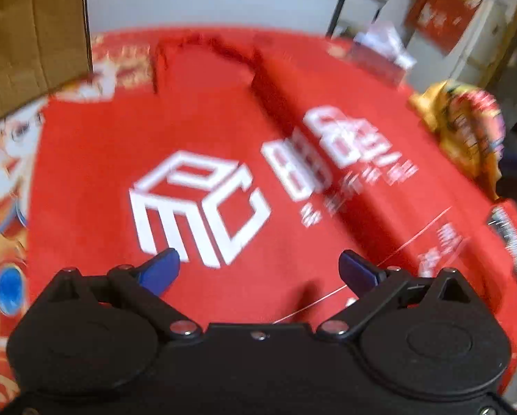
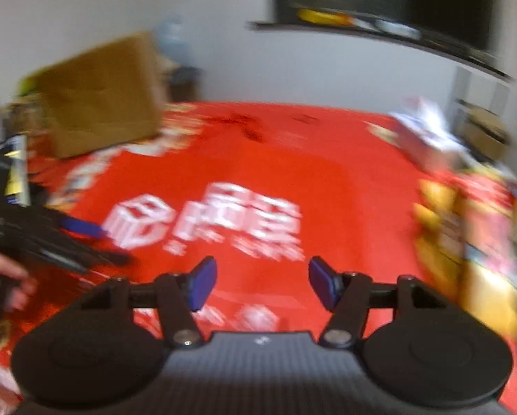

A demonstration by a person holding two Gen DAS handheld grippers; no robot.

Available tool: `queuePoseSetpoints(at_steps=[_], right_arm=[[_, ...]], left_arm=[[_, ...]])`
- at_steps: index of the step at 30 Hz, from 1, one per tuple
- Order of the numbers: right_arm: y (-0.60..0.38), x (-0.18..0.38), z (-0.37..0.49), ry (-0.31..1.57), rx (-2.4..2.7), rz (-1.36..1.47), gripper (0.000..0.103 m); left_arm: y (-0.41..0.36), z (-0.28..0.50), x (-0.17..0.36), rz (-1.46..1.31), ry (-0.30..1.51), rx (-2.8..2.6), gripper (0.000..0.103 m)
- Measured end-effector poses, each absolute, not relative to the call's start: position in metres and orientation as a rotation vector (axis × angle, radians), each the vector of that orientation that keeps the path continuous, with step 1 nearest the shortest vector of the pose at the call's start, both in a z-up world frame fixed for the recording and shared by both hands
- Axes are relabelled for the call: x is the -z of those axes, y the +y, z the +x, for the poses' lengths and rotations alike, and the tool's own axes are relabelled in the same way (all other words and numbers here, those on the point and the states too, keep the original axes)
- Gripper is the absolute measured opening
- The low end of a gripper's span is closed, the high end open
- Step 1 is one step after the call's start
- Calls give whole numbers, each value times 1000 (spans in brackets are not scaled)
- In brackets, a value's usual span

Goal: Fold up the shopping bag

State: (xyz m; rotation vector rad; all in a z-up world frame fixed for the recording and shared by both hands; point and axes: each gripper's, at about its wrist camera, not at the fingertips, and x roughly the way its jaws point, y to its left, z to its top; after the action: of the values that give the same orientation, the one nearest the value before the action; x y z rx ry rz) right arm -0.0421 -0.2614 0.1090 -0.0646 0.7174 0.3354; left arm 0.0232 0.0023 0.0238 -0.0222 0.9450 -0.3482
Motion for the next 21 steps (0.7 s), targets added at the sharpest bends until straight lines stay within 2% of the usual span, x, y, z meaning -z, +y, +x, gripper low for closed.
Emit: queuePoseSetpoints(at_steps=[1,4,10,13,18,21], right_arm=[[-251,-102,-30,707,-380,-69,62],[-224,-81,7,711,-459,-42,82],[-202,-39,50,819,-370,-128,83],[-219,-25,52,845,-311,-88,91],[-265,-21,37,828,-163,-20,94],[-276,-17,28,828,-164,-53,99]], left_arm=[[-1,22,-22,3,931,328,103],[-10,18,-15,119,920,286,103],[-1,20,-13,130,903,258,103],[0,22,-14,139,906,268,103],[11,23,-13,128,880,232,103],[20,27,-14,117,884,205,103]])
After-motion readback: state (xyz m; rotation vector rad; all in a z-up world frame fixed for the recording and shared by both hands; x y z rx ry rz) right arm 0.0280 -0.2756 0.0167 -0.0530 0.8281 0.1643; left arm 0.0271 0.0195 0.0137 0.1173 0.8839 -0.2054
